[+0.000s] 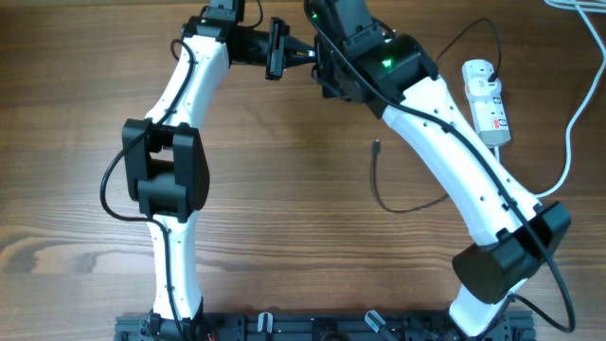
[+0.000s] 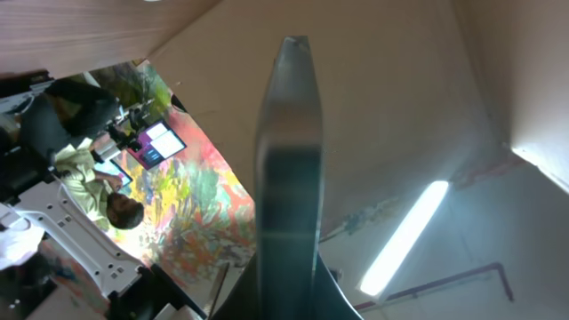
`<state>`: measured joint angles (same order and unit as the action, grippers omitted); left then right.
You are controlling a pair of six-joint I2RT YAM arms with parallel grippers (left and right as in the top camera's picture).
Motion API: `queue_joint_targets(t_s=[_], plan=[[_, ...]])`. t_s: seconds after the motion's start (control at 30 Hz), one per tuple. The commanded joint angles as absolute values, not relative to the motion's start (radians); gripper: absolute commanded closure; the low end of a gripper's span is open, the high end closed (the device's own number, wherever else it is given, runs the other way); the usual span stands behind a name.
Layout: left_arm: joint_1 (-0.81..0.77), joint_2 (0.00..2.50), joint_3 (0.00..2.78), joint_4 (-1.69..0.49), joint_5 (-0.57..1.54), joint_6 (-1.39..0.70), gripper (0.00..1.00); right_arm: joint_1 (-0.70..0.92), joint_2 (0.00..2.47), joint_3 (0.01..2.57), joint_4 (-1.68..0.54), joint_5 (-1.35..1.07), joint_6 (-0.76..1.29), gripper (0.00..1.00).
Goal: Plug charger to phone and switch on socket
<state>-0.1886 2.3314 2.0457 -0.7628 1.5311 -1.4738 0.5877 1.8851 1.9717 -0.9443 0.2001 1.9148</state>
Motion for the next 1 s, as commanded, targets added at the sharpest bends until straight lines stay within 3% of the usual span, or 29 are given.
queue_joint_targets(t_s=[0.0, 0.17, 0.4, 0.47, 0.53, 0.57, 0.6, 0.67, 0.83, 0.97], plan=[[-0.194, 2.291, 2.048, -0.766, 1.559, -1.526, 0.96, 0.609, 1.891, 1.988, -0.950, 0.227, 2.016, 0.65], [-0.194, 2.291, 2.048, -0.765, 1.502, -1.522, 0.96, 0.604, 1.845, 1.988, -0.946, 0.229, 1.864, 0.38], [-0.173, 2.291, 2.048, -0.766, 1.260, -1.253, 0.96, 0.506, 1.635, 1.988, -1.057, 0.254, 1.634, 0.21], [-0.166, 2.291, 2.048, -0.766, 1.185, -1.147, 0.96, 0.457, 1.579, 1.988, -1.056, 0.254, 1.420, 0.19], [-0.163, 2.291, 2.048, -0.767, 1.102, -0.966, 0.96, 0.409, 1.540, 1.988, -1.066, 0.250, 1.060, 0.18], [-0.162, 2.291, 2.048, -0.770, 1.082, -0.880, 0.96, 0.392, 1.535, 1.988, -1.087, 0.242, 0.864, 0.12], [-0.162, 2.291, 2.048, -0.777, 1.082, -0.815, 0.96, 0.383, 1.536, 1.988, -1.111, 0.243, 0.749, 0.00], [-0.162, 2.285, 2.048, -0.790, 1.085, -0.681, 0.96, 0.361, 1.554, 1.988, -1.212, 0.243, 0.579, 0.00], [-0.149, 2.139, 2.048, -0.854, 1.097, -0.412, 0.96, 0.330, 1.682, 1.988, -1.445, 0.201, 0.416, 0.00], [-0.113, 1.945, 2.048, -1.123, 0.664, -0.291, 0.96, 0.330, 1.824, 1.988, -1.460, 0.070, 0.392, 0.00]])
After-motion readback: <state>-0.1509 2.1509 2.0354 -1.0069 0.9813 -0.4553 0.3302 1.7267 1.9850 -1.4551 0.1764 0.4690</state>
